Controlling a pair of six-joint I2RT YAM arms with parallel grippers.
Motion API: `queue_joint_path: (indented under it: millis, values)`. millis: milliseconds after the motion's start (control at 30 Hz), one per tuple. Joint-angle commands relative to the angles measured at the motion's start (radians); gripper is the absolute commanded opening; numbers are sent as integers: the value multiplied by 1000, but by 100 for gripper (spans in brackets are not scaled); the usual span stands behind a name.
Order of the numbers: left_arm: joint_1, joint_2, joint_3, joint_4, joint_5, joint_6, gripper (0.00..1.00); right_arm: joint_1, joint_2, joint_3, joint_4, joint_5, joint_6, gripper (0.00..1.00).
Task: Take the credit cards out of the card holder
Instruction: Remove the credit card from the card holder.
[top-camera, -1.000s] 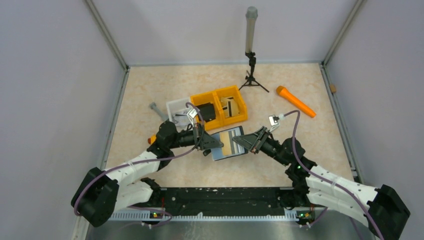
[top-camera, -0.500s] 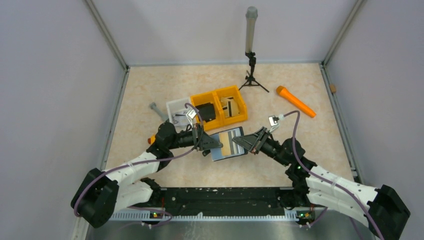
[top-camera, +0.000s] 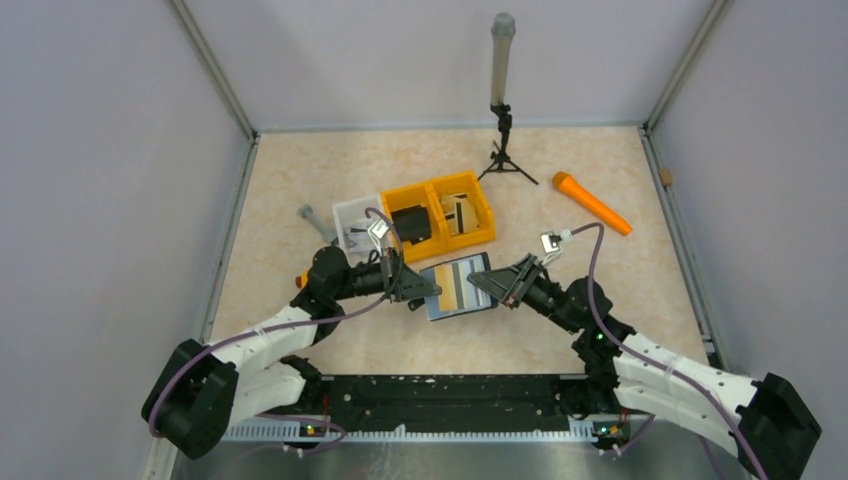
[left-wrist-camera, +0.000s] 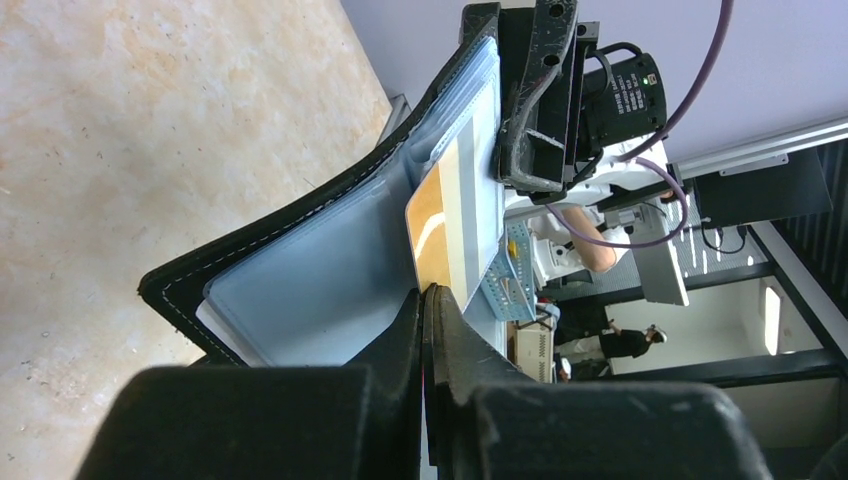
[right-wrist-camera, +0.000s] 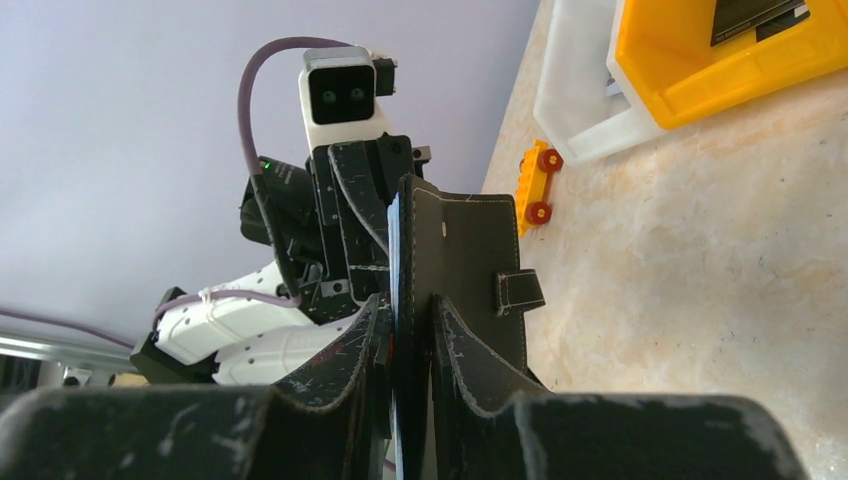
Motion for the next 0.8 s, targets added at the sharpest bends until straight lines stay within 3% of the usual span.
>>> queue_joint_path:
  millis: [0, 33, 200, 267, 367, 500, 667, 700, 767]
  values:
    - [6, 3, 2, 62, 11, -7, 6, -4, 3, 5, 121, -16, 23, 0]
    - [7, 9, 3, 76, 18, -16, 16, -4, 7, 6, 126, -19, 24, 0]
    - [5, 55, -10, 213, 49, -80, 48, -3, 20, 3, 153, -29, 34, 0]
    - [4, 74, -12, 242, 51, -92, 55, -4, 26, 4, 165, -37, 37, 0]
    - [-1, 93, -14, 283, 55, -108, 56, -4, 42, 11, 181, -57, 42, 0]
    - [-2, 102, -10, 303, 55, -122, 46, -4, 57, 11, 200, -65, 47, 0]
    - [-2, 92, -9, 298, 58, -117, 5, -4, 38, 9, 168, -51, 28, 0]
    - [-1, 86, -9, 277, 56, -108, 0, -4, 25, 9, 148, -37, 17, 0]
    - [2, 73, -10, 242, 50, -86, 0, -4, -8, 12, 95, -8, -9, 0]
